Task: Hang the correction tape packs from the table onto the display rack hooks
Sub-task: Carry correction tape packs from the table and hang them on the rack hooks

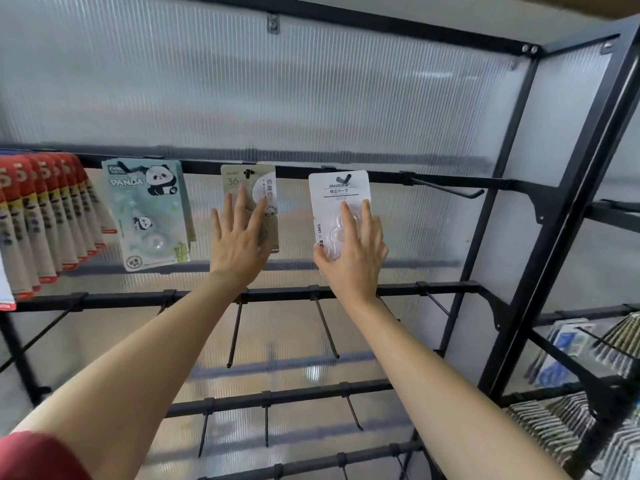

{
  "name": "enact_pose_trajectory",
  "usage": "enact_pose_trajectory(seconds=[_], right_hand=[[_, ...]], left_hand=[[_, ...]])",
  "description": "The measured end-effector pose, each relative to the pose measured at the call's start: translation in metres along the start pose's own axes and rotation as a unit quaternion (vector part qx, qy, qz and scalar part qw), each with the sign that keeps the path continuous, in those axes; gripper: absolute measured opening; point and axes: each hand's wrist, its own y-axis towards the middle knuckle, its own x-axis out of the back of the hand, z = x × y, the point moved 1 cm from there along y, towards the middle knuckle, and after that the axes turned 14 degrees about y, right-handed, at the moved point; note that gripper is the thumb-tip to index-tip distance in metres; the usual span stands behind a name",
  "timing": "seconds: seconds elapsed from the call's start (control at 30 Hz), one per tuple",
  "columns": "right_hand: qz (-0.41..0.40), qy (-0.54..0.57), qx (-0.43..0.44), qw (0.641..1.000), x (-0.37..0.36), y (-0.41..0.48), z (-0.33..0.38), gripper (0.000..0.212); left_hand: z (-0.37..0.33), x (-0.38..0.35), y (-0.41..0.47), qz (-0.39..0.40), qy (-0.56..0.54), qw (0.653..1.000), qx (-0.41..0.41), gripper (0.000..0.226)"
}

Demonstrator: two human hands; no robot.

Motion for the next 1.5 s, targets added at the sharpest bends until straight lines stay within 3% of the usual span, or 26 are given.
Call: enact_pose_trajectory(seconds=[0.2, 0.63, 0.97, 1.1, 1.5], right_hand=[[0.025, -0.001, -0.026, 0.999, -0.015, 0.015, -0.003, 0.074], [0.140, -0.056, -0.088, 0.985, -0.033, 0.041, -0.013, 0.081], [0.197, -0.048, -0.084, 0.976, -0.011, 0.026, -0.014, 0.082], [0.227, -0.067, -0.086, 0.968, 0.001, 0.004, -0.018, 0.078], [0.270, -0.076, -0.108, 0.954, 0.033, -0.122, 0.000, 0.067]], left_hand=[[0.002, 0.007, 0.019, -0.015, -0.013, 1.000, 0.005, 0.067], [0.001, 0.004, 0.027, 0.009, 0.020, 1.000, 0.020, 0.068], [0.000, 0.010, 0.025, 0.029, 0.034, 0.999, 0.017, 0.069], [-0.003, 0.004, -0.001, 0.036, 0.029, 0.999, 0.012, 0.071], [0.009, 0.004, -0.145, 0.174, 0.041, 0.984, -0.022, 0.073]])
